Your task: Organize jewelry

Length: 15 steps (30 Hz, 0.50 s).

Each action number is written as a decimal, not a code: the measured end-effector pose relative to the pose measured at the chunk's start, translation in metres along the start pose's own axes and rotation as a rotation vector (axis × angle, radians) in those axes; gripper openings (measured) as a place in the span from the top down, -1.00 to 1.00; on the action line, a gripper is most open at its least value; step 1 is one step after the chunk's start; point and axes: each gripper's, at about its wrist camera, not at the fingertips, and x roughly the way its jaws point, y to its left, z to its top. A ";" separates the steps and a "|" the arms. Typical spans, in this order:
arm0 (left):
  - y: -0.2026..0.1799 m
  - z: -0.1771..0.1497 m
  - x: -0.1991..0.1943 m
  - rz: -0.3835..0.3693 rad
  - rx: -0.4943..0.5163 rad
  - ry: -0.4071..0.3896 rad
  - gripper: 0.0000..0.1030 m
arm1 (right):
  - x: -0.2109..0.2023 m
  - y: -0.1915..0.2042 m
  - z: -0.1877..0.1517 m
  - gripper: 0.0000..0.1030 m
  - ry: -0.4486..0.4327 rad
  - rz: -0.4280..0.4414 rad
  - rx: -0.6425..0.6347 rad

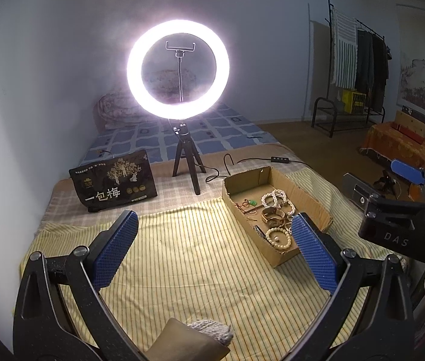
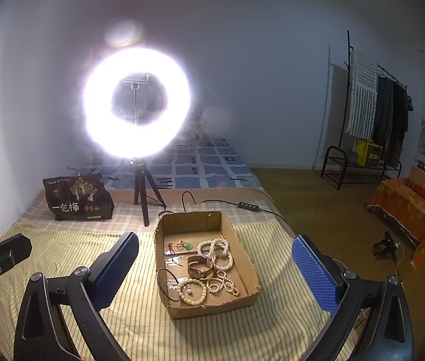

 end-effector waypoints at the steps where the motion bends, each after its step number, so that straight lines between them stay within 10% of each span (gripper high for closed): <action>1: 0.000 0.000 0.000 -0.001 -0.002 -0.001 -1.00 | 0.000 0.000 0.000 -0.99 -0.001 -0.002 -0.001; 15: 0.002 -0.001 0.000 0.000 -0.010 -0.006 -1.00 | 0.004 0.002 -0.003 -0.99 0.013 -0.002 -0.012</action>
